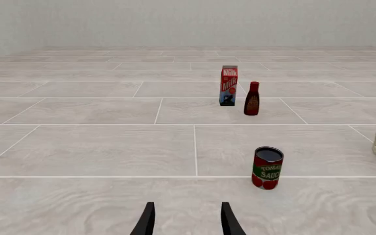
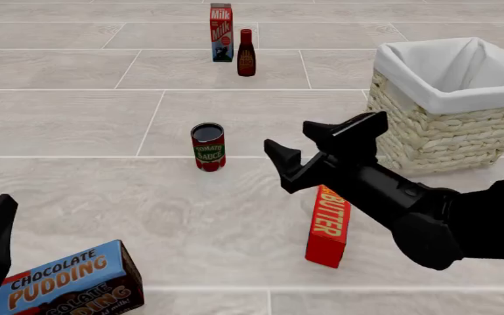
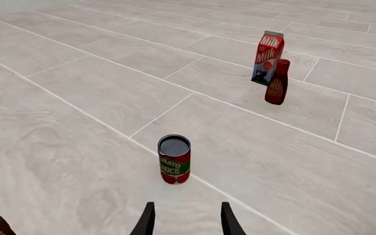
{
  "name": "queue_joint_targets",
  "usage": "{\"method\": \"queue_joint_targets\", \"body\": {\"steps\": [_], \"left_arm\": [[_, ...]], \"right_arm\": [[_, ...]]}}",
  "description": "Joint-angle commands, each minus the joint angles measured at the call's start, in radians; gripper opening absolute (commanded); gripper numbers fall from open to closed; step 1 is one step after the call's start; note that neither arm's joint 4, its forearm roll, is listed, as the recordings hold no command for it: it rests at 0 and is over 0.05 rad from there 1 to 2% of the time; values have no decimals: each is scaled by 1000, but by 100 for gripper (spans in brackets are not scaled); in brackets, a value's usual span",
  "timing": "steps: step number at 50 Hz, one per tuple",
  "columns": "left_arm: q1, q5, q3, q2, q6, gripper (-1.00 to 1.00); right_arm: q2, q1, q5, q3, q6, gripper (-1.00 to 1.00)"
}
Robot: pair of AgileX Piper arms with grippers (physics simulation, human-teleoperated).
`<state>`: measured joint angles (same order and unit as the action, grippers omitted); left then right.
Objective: Pick the tomato sauce and place it in the basket.
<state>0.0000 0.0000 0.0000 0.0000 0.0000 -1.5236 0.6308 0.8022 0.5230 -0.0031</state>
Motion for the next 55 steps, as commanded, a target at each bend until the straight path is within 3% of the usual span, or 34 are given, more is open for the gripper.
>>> {"method": "queue_joint_targets", "body": {"steps": [1,55], "left_arm": [[0,0,0,0,0,100],[0,0,0,0,0,100]], "right_arm": [[-49,14,2,32,-3,100],[-280,24,1,222,-6,100]]}}
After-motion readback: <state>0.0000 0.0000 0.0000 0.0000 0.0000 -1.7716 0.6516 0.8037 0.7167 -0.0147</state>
